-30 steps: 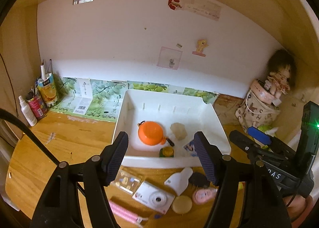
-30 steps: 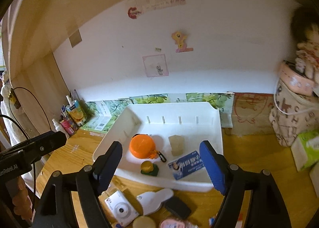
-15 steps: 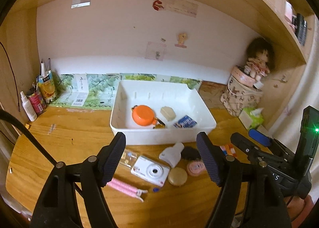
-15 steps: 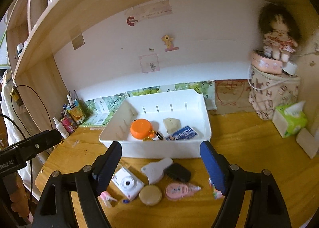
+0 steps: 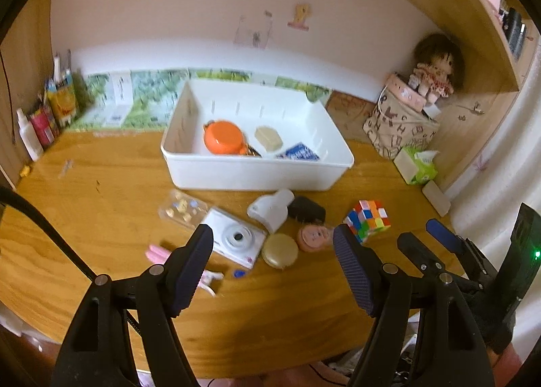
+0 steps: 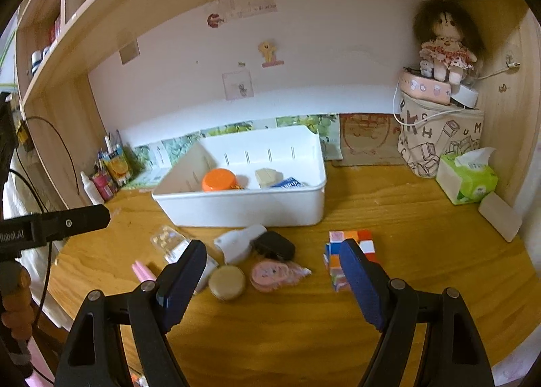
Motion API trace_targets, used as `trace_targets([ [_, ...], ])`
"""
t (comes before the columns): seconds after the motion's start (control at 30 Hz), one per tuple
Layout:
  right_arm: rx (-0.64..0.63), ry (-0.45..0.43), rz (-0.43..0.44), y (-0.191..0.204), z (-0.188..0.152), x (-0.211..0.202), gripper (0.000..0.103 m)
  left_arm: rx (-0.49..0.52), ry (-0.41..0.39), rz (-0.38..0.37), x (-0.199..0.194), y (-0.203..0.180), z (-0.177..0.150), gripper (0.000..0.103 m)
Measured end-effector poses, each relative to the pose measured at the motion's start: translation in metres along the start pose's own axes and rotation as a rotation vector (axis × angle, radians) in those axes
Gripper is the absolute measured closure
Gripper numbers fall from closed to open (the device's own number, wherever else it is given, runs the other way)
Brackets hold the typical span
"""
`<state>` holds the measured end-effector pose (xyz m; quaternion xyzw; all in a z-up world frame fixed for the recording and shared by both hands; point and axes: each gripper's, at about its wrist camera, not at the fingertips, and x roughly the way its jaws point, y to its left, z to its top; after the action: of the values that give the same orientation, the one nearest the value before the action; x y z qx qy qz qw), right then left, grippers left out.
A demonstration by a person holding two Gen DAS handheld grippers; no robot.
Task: Organize rigid objects
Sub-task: 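Withdraw both grippers from the bin, then move the right gripper toward the Rubik's cube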
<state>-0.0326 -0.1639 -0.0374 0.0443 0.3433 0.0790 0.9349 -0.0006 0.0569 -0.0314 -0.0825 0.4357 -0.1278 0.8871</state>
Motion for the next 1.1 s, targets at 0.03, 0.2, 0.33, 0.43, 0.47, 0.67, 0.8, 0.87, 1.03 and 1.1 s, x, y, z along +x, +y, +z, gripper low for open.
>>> trace_targets([
  [0.03,-0.007,0.004,0.001,-0.002,-0.001,0.001,0.022,-0.008,0.013,-0.001,0.003,-0.002,-0.001,0.026],
  [0.2,-0.076,0.047,0.012,-0.017,-0.003,0.011,0.022,-0.055,0.071,0.014,0.023,-0.012,-0.005,0.026],
  [0.33,-0.099,0.075,0.035,-0.034,-0.002,0.019,0.022,-0.087,0.113,0.035,0.041,-0.02,-0.006,0.026],
  [0.43,-0.114,0.11,0.054,-0.048,0.001,0.029,0.022,-0.112,0.144,0.056,0.055,-0.026,-0.007,0.026],
  [0.47,-0.118,0.119,0.057,-0.051,0.002,0.031,0.022,-0.122,0.155,0.062,0.06,-0.027,-0.007,0.026],
  [0.67,-0.145,0.19,0.092,-0.075,0.007,0.053,0.022,-0.184,0.242,0.117,0.092,-0.032,-0.013,0.025],
  [0.8,-0.184,0.246,0.126,-0.083,0.01,0.071,0.022,-0.232,0.298,0.151,0.112,-0.032,-0.02,0.025],
  [0.87,-0.203,0.275,0.145,-0.085,0.01,0.08,0.022,-0.251,0.319,0.167,0.121,-0.033,-0.024,0.025],
  [1.03,-0.259,0.352,0.184,-0.087,0.008,0.101,0.022,-0.31,0.36,0.205,0.139,-0.031,-0.03,0.025],
  [1.1,-0.276,0.382,0.203,-0.087,0.007,0.109,0.022,-0.333,0.374,0.213,0.145,-0.03,-0.032,0.025],
])
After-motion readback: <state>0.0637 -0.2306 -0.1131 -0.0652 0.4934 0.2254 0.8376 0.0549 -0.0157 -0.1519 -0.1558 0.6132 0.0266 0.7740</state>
